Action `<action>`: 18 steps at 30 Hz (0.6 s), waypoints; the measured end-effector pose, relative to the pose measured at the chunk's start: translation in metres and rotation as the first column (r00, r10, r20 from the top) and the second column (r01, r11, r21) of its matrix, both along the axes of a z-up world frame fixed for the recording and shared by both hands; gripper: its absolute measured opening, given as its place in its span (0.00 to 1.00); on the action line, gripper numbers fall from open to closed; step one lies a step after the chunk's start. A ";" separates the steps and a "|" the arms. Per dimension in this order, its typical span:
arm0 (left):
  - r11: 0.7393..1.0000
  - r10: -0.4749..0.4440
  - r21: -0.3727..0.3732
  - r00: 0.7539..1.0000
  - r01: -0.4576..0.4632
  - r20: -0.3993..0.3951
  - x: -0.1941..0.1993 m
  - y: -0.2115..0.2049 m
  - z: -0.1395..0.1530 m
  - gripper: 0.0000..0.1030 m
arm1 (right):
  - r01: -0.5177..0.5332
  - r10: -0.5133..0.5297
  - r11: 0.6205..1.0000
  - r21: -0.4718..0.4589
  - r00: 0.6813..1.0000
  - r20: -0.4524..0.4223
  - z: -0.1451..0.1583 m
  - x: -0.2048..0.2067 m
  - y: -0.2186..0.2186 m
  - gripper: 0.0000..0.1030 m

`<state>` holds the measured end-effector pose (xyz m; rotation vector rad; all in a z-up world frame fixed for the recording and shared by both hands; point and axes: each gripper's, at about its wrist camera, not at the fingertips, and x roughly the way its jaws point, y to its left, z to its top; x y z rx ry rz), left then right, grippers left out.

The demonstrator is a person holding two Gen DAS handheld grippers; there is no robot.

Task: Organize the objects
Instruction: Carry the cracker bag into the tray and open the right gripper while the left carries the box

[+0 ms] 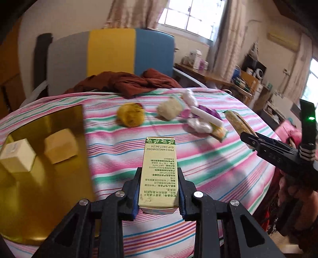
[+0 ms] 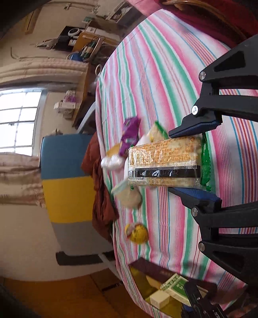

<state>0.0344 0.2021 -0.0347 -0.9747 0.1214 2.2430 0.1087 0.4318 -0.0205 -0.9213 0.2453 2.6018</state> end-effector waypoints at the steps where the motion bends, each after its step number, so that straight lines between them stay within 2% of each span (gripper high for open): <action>1: 1.000 0.016 0.008 1.000 -0.016 0.001 -0.002 -0.007 0.001 0.30 | -0.019 0.019 1.000 -0.001 1.000 -0.006 0.003 -0.003 -0.008 0.46; 9: 0.990 0.138 0.018 0.990 -0.138 -0.017 -0.012 -0.070 0.006 0.30 | -0.210 0.210 0.978 -0.002 0.977 -0.030 0.020 -0.033 -0.085 0.46; 14: 0.974 0.224 0.027 0.975 -0.224 -0.003 -0.022 -0.110 0.003 0.30 | -0.327 0.326 0.945 -0.008 0.945 -0.026 0.025 -0.047 -0.130 0.46; 18: 0.951 0.306 0.032 0.952 -0.307 0.014 -0.033 -0.146 0.000 0.30 | -0.407 0.407 0.913 -0.022 0.913 -0.017 0.026 -0.059 -0.162 0.46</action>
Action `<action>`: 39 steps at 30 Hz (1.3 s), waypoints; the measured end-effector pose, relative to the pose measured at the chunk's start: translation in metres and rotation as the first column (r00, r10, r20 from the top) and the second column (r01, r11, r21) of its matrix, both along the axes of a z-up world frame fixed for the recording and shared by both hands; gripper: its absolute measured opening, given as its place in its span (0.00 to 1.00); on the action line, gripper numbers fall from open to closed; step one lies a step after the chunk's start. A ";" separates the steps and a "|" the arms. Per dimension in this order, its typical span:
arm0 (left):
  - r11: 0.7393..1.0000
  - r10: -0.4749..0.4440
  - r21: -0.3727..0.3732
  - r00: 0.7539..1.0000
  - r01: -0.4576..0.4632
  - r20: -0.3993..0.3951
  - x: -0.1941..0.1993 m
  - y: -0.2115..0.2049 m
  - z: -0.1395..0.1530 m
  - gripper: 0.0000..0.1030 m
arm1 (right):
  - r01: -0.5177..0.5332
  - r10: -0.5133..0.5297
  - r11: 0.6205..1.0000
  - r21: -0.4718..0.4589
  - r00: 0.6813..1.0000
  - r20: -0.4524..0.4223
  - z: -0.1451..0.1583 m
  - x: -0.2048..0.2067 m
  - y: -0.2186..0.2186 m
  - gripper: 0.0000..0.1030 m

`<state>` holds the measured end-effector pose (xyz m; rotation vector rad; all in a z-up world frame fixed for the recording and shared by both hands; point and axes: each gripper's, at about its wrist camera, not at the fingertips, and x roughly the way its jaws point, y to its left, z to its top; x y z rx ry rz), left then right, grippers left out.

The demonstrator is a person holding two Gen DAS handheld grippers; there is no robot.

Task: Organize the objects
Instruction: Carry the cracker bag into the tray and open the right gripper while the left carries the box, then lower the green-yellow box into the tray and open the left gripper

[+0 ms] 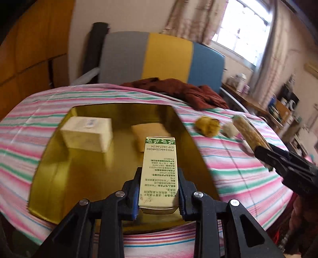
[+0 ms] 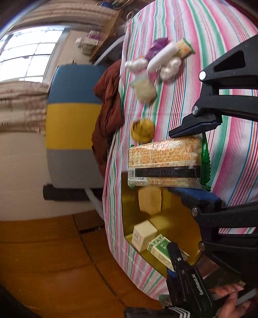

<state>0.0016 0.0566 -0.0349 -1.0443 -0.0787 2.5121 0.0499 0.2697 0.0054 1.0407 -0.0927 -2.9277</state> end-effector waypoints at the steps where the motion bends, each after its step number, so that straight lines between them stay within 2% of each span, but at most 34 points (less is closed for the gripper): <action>1: 1.000 0.017 -0.001 1.000 -0.017 0.003 -0.003 -0.008 -0.001 0.30 | -0.020 0.019 1.000 0.004 1.000 0.002 0.000 -0.003 -0.008 0.46; 7: 0.995 0.104 -0.015 0.994 -0.104 0.032 -0.022 -0.047 -0.007 0.30 | -0.143 0.143 0.990 0.005 0.988 0.062 -0.008 -0.021 -0.053 0.46; 12: 0.989 0.148 -0.041 0.987 -0.145 0.064 -0.033 -0.066 -0.018 0.30 | -0.196 0.197 0.980 -0.025 0.971 0.133 -0.022 -0.043 -0.083 0.46; 16: 0.985 0.163 -0.064 0.983 -0.158 0.083 -0.041 -0.075 -0.027 0.30 | -0.208 0.219 0.975 -0.079 0.958 0.183 -0.035 -0.061 -0.099 0.46; 24: 0.979 0.196 -0.080 0.975 -0.189 0.101 -0.057 -0.086 -0.035 0.30 | -0.162 0.201 0.973 -0.165 0.944 0.261 -0.058 -0.093 -0.121 0.46; 26: 0.976 0.207 -0.086 0.974 -0.199 0.097 -0.060 -0.089 -0.034 0.30 | -0.148 0.207 0.965 -0.218 0.937 0.281 -0.064 -0.100 -0.125 0.47; 29: 0.970 0.236 -0.075 0.967 -0.229 0.100 -0.062 -0.096 -0.030 0.55 | -0.127 0.215 0.951 -0.280 0.925 0.312 -0.072 -0.106 -0.127 0.48; 30: 0.968 0.251 -0.052 0.963 -0.247 0.096 -0.061 -0.101 -0.026 0.68 | -0.130 0.229 0.944 -0.305 0.920 0.318 -0.074 -0.107 -0.128 0.48; 31: 0.963 0.268 -0.042 0.959 -0.265 0.091 -0.060 -0.104 -0.024 0.76 | -0.136 0.243 0.935 -0.326 0.918 0.314 -0.075 -0.105 -0.128 0.48; 39: 0.924 0.379 0.032 0.924 -0.381 0.058 -0.047 -0.125 -0.005 0.89 | -0.213 0.306 0.918 -0.335 0.917 0.257 -0.063 -0.084 -0.126 0.48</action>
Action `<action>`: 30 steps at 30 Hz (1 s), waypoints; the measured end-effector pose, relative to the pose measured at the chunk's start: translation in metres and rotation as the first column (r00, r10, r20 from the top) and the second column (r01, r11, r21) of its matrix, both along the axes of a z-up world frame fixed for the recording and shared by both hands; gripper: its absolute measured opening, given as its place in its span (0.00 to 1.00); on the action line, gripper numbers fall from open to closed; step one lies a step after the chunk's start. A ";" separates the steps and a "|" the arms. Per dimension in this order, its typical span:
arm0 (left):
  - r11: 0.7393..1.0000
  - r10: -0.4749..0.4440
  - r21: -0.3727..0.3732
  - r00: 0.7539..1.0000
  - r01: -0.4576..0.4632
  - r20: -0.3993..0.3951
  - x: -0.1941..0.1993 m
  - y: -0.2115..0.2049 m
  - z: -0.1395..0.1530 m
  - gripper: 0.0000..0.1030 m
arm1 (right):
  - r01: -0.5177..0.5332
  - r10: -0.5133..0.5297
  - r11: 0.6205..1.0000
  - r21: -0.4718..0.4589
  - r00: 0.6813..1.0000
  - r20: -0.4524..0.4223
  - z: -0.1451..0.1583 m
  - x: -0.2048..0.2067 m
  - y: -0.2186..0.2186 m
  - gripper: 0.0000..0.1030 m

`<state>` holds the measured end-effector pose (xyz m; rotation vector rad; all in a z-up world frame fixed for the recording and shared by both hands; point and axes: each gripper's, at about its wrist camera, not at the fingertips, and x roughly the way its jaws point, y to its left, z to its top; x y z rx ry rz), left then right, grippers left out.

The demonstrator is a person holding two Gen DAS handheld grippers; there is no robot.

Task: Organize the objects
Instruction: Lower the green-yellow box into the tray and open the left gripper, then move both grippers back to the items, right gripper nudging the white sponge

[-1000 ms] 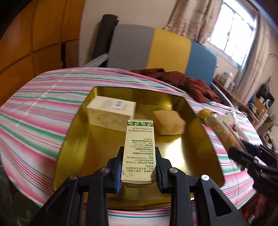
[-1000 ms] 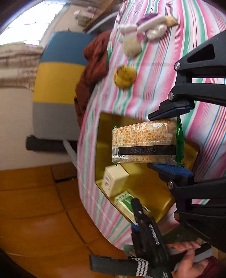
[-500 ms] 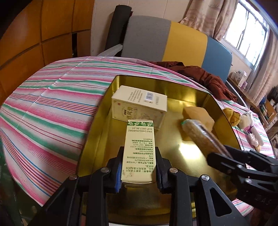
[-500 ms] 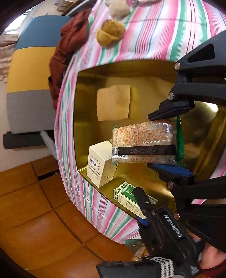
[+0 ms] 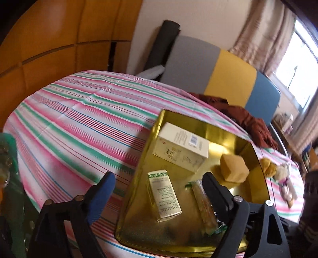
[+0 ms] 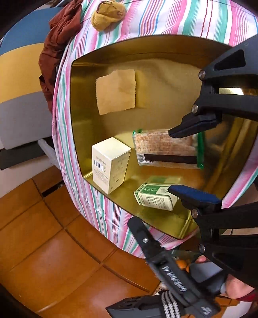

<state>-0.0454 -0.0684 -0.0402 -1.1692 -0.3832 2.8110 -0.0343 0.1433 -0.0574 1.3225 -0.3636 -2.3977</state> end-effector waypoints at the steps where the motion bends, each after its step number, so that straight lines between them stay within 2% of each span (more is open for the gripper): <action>1: 1.000 0.006 -0.001 1.000 -0.006 -0.005 0.001 0.000 0.002 0.91 | -0.003 0.003 1.000 0.007 1.000 -0.010 0.002 0.002 0.001 0.48; 13: 0.997 -0.071 0.014 0.997 0.071 -0.010 0.014 0.033 0.011 0.95 | 0.043 -0.029 0.995 0.095 0.989 -0.144 0.037 0.026 0.025 0.48; 20: 0.988 -0.151 0.028 0.989 0.151 -0.014 0.026 0.068 0.017 0.98 | 0.141 -0.117 0.985 0.101 0.970 -0.212 0.054 0.044 0.072 0.48; 26: 0.965 -0.260 0.022 0.966 0.260 -0.008 0.037 0.115 0.024 0.99 | 0.244 -0.217 0.964 0.105 0.951 -0.221 0.052 0.059 0.126 0.48; 30: 0.939 -0.342 0.013 0.940 0.342 -0.014 0.045 0.149 0.028 1.00 | 0.323 -0.297 0.940 0.113 0.934 -0.199 0.040 0.069 0.168 0.48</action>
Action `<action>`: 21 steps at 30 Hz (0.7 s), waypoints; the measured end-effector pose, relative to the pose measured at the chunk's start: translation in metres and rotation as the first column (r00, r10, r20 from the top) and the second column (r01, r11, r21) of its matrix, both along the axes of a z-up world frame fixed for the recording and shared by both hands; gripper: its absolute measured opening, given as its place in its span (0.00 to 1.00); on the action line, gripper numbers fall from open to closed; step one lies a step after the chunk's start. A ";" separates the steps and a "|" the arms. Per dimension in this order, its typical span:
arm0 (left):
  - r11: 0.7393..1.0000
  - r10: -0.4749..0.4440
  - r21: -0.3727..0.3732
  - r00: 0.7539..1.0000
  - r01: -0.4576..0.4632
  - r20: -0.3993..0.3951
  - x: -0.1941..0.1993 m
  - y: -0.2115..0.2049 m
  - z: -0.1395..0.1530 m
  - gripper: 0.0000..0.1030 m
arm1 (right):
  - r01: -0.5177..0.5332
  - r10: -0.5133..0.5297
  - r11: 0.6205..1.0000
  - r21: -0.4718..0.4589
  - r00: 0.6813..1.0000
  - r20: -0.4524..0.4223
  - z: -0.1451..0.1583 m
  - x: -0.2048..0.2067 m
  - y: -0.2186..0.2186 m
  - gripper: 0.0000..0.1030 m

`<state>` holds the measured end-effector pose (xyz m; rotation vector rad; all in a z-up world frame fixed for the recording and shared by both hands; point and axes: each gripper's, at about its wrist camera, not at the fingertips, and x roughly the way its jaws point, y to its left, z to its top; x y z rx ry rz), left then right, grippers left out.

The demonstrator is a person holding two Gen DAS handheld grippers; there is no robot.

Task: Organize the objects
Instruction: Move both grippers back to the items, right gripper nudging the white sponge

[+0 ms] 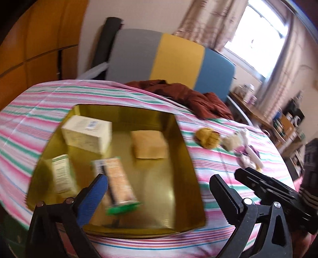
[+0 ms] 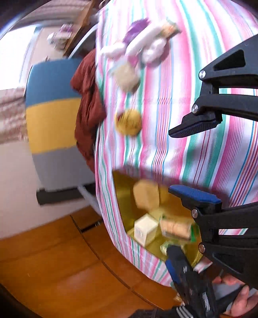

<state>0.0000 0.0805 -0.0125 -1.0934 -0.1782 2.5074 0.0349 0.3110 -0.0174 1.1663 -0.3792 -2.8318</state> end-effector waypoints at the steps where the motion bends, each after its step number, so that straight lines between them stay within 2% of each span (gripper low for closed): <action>1: 1.000 -0.028 -0.005 1.000 0.028 0.001 0.003 0.011 0.000 1.00 | 0.027 -0.027 1.000 0.001 1.000 0.010 -0.005 0.004 0.013 0.48; 8: 0.989 -0.144 -0.025 0.989 0.144 0.023 0.014 0.063 -0.003 1.00 | 0.195 -0.196 0.981 0.015 0.979 0.061 -0.034 0.029 0.098 0.48; 12: 0.981 -0.192 -0.031 0.980 0.193 0.055 0.019 0.087 -0.010 1.00 | 0.275 -0.274 0.961 -0.014 0.960 0.053 -0.038 0.034 0.145 0.48; 18: 0.971 -0.223 -0.074 0.971 0.229 0.086 0.023 0.112 -0.019 1.00 | 0.319 -0.321 0.947 -0.046 0.947 -0.025 -0.019 0.011 0.199 0.48; 21: 0.967 -0.232 -0.085 0.968 0.240 0.092 0.025 0.118 -0.020 1.00 | 0.321 -0.322 0.946 -0.031 0.947 -0.015 -0.018 -0.017 0.220 0.50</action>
